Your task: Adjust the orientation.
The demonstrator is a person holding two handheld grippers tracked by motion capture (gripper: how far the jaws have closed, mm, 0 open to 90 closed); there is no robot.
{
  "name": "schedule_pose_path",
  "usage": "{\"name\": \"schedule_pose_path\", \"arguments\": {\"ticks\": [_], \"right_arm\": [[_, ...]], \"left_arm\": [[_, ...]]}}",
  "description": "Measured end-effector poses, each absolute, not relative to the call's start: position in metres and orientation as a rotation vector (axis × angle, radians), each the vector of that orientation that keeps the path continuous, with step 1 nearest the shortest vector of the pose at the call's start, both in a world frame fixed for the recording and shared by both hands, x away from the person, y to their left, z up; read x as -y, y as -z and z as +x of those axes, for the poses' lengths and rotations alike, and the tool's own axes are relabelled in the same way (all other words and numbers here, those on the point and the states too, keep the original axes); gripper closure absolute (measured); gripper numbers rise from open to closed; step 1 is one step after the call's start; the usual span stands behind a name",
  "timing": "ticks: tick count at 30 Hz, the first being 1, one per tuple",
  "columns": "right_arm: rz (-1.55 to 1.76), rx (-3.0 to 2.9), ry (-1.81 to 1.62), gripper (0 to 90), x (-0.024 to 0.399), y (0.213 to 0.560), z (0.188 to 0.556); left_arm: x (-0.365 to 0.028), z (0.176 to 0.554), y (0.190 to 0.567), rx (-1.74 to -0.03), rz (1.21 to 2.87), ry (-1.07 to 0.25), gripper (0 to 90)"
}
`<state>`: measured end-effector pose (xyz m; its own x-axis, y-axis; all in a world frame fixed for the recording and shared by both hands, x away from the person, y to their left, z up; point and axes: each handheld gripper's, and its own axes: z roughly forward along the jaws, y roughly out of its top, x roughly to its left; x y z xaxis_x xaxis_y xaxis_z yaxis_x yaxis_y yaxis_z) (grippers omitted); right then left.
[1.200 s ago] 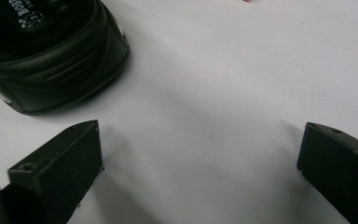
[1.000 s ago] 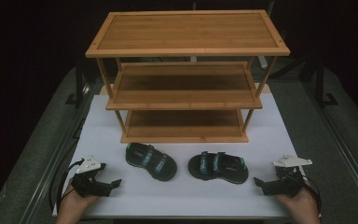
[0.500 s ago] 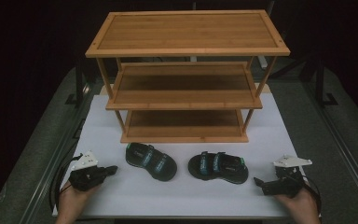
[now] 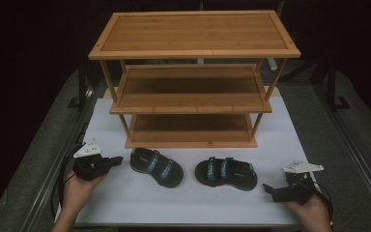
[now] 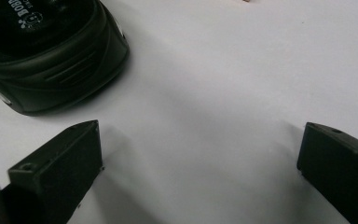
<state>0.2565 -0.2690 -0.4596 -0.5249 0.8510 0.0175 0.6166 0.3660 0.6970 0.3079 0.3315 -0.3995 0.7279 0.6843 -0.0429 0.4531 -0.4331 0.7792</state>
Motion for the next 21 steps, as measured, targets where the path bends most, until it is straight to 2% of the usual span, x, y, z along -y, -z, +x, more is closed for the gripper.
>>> {"name": "schedule_pose_path", "arguments": {"ticks": [21], "right_arm": [[1.285, -2.285, -0.944, 0.0, 0.269, 0.46, 0.256]], "left_arm": [[-0.302, 0.372, 0.402, -0.831, 2.093, -0.288, 90.0]]}}
